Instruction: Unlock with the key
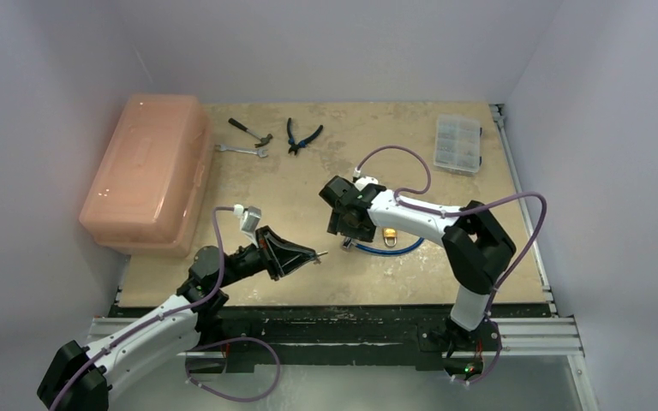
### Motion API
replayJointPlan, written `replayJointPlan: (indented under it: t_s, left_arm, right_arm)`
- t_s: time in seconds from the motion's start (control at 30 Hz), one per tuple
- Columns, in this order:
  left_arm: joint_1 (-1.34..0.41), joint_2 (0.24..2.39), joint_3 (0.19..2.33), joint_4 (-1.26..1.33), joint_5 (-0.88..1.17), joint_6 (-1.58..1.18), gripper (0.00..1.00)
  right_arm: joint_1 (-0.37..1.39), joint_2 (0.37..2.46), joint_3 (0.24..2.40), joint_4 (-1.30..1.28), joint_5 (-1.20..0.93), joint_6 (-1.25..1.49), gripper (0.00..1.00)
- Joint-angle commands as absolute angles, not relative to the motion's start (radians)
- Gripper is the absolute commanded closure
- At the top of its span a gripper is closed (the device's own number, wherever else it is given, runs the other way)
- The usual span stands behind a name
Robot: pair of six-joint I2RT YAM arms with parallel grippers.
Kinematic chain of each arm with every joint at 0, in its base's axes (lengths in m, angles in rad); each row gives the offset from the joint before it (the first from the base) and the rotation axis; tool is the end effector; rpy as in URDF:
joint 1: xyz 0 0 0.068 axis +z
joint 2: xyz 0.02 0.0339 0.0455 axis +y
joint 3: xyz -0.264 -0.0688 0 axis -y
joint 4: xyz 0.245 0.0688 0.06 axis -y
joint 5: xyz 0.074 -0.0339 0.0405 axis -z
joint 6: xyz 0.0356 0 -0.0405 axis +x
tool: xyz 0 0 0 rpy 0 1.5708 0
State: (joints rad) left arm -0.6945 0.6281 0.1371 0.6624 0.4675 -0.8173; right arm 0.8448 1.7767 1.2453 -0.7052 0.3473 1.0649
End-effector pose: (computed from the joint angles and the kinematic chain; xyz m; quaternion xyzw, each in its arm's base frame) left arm 0.1088 -0.1115 0.2241 0.1384 0.6362 -0.6190 0.4392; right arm 0.2420 0.2543 0.1980 0.1352 0.9622 0.0353 0.2337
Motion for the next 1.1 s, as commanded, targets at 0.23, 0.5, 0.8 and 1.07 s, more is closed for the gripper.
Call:
replayJointPlan:
  t_s: [0.23,0.5,0.8,1.07]
  left_arm:
    - [-0.695,0.622,0.128,0.735,0.503,-0.841,1.00]
    - [-0.696,0.631,0.130,0.732,0.504,-0.844,1.00]
    - [-0.695,0.639,0.133,0.729,0.505,-0.845,1.00]
    - [-0.696,0.649,0.135,0.733,0.511,-0.846,1.00]
  right_arm:
    - [0.844,1.833,1.244,-0.605,0.396,1.036,0.37]
    - [0.843,1.853,1.232,-0.583,0.415,1.021,0.43]
    - [0.834,1.867,1.215,-0.556,0.392,0.983,0.39]
    - [0.834,1.865,1.203,-0.526,0.380,0.958,0.83]
